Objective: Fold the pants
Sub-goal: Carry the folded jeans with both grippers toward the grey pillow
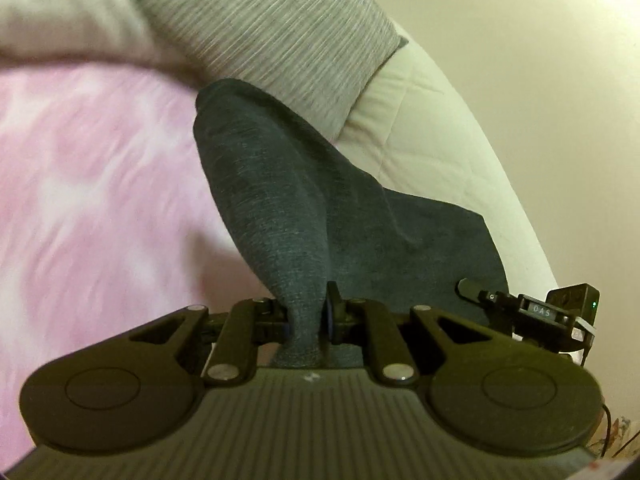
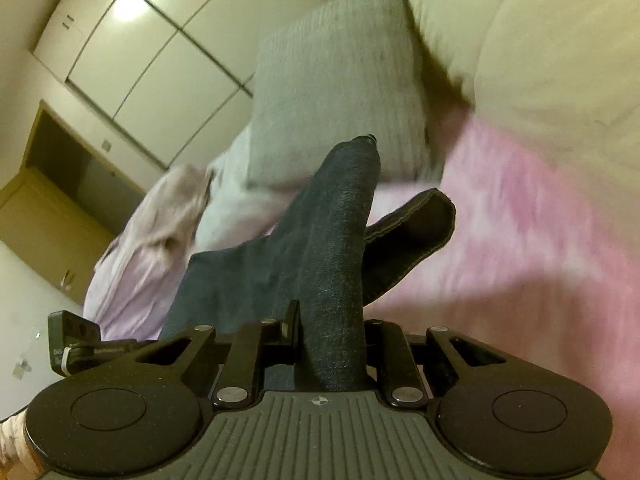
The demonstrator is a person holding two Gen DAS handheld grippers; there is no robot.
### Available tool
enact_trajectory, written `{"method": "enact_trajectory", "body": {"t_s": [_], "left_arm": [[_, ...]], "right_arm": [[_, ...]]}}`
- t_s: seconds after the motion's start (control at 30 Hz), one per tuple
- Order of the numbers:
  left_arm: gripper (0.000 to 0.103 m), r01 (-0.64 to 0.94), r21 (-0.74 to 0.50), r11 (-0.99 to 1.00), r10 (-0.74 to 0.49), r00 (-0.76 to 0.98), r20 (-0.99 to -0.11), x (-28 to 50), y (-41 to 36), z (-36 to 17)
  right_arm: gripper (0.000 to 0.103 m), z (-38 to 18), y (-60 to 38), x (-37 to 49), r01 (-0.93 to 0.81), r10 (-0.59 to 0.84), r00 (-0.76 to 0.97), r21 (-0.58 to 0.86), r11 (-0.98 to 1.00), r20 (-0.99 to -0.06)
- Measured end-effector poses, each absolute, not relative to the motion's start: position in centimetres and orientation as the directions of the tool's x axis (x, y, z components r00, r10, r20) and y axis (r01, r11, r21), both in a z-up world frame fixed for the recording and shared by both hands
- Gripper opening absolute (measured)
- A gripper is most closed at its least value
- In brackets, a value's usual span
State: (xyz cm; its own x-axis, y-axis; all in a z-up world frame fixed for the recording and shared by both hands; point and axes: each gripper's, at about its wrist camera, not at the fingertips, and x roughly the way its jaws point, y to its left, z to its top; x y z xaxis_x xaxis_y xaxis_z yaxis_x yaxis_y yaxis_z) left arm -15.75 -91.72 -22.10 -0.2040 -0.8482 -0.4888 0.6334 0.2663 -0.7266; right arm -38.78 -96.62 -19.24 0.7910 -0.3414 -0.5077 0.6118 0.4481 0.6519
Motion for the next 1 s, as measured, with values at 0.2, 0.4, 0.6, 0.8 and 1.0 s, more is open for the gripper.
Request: {"method": "enact_trajectory", "body": {"t_s": [0.2,0.4,0.6,0.8,1.0], "left_arm": [[0.011,0.654,-0.696,0.297,-0.828,-0.186,-0.528,-13.0,-101.4,-23.5],[0.020,0.669,-0.606,0.429,-0.745,-0.116,-0.656,-11.2,-108.0,-29.5],[0.025,0.698,-0.498,0.514,-0.726,0.044,-0.687,-11.3,-105.6,-29.0],[0.025,0.785,-0.406,0.468,-0.770,0.137,-0.623,-11.3,-107.5,-26.4],[0.021,0.877,-0.228,0.423,-0.694,0.152,-0.704,-12.9,-113.5,-29.9]], "right_arm": [[0.015,-23.3,-106.2,-38.5,0.635,-0.337,0.773,0.660,0.402,-0.538],[0.046,-30.3,-110.7,-36.8,0.820,-0.368,0.570,0.479,0.314,-0.735],[0.057,-27.7,-106.2,-36.0,0.927,-0.608,0.337,0.139,0.350,-0.718],[0.030,-26.7,-105.2,-31.7,0.867,-0.737,0.330,-0.119,0.484,-0.589],[0.017,-31.6,-109.8,-29.6,0.822,-0.696,0.317,-0.180,0.541,-0.644]]}}
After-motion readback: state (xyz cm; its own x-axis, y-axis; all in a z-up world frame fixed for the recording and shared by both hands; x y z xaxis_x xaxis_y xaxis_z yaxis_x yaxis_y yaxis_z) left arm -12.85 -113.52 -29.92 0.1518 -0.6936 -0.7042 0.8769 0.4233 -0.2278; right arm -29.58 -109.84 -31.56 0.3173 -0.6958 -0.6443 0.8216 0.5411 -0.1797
